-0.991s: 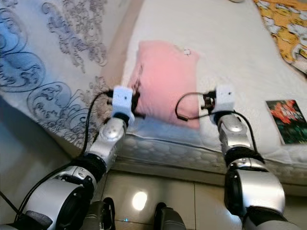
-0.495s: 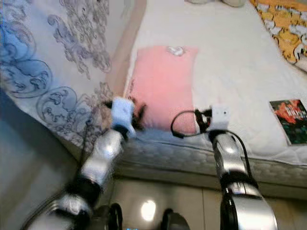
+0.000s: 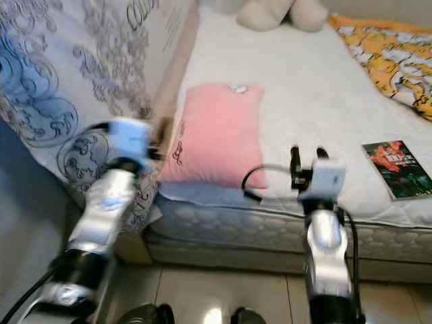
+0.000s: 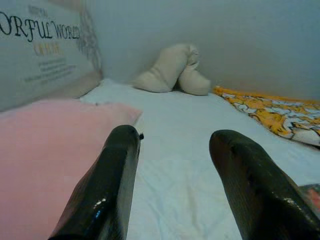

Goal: Clean up the room

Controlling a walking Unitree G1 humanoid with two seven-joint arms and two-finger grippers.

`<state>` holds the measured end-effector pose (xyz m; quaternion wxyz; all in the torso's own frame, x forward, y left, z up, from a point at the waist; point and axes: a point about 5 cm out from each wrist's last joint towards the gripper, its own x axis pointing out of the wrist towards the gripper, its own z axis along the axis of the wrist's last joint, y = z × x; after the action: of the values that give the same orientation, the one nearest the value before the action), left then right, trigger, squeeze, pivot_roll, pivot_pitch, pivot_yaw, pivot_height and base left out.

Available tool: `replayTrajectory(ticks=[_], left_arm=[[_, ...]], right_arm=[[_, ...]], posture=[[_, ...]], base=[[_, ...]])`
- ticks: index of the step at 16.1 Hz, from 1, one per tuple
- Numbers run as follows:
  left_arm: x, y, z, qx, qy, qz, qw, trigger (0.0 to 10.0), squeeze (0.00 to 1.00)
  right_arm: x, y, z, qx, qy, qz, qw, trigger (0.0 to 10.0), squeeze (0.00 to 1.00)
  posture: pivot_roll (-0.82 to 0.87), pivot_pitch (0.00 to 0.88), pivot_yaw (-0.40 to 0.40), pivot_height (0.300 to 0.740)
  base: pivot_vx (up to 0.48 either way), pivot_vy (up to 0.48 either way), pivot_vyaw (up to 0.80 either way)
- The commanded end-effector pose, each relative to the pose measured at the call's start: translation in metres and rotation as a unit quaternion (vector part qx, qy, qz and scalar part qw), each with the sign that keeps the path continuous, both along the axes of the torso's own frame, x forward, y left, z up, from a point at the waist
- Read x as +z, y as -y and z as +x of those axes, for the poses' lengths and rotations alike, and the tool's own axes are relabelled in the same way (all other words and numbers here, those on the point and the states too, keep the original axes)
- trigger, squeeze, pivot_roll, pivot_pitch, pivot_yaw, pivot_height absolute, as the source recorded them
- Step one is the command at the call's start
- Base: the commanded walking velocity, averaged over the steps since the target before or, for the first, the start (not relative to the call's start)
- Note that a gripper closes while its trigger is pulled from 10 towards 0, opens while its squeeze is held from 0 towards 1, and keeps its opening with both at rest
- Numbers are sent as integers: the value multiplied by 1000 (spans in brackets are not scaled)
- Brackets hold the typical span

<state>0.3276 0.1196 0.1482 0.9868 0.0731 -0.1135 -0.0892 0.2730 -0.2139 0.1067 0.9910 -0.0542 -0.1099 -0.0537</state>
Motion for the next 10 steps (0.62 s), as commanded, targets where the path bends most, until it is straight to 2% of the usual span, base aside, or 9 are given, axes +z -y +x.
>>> replayTrajectory(ticks=[1,2,4,6,7,9,10], left_arm=[[-16,-5,-4,13,-40,-6,999,10000,1000],[-32,-12,-7,26,-77,-5,997,10000,1000],[-49,-13,-6,39,-120,-4,992,10000,1000],[-51,-10,-4,43,-130,-6,991,10000,1000],[-48,-4,1,40,-129,-9,991,10000,1000],[-43,2,4,29,-121,-19,992,10000,1000],[-40,7,3,13,-106,-26,994,10000,1000]], right_arm=[[-1,-4,-6,-1,1,2,1000,10000,1000],[-12,-5,-16,-7,-14,16,1000,10000,1000],[-25,-7,-19,-12,-41,38,998,10000,1000],[-23,-8,-17,-13,-48,39,998,10000,1000],[-21,-9,-10,-9,-53,38,998,10000,1000],[-18,-13,-4,8,-61,18,998,10000,1000],[-16,-14,-1,10,-63,14,998,10000,0]], posture=[[-99,0,24,740],[-104,0,34,740],[-105,0,42,740],[-105,0,44,740],[-108,0,42,740],[-116,0,37,740],[-119,0,37,740]], base=[[0,0,0],[0,0,0],[0,0,0],[0,0,0],[0,0,0],[0,0,0],[0,0,0]])
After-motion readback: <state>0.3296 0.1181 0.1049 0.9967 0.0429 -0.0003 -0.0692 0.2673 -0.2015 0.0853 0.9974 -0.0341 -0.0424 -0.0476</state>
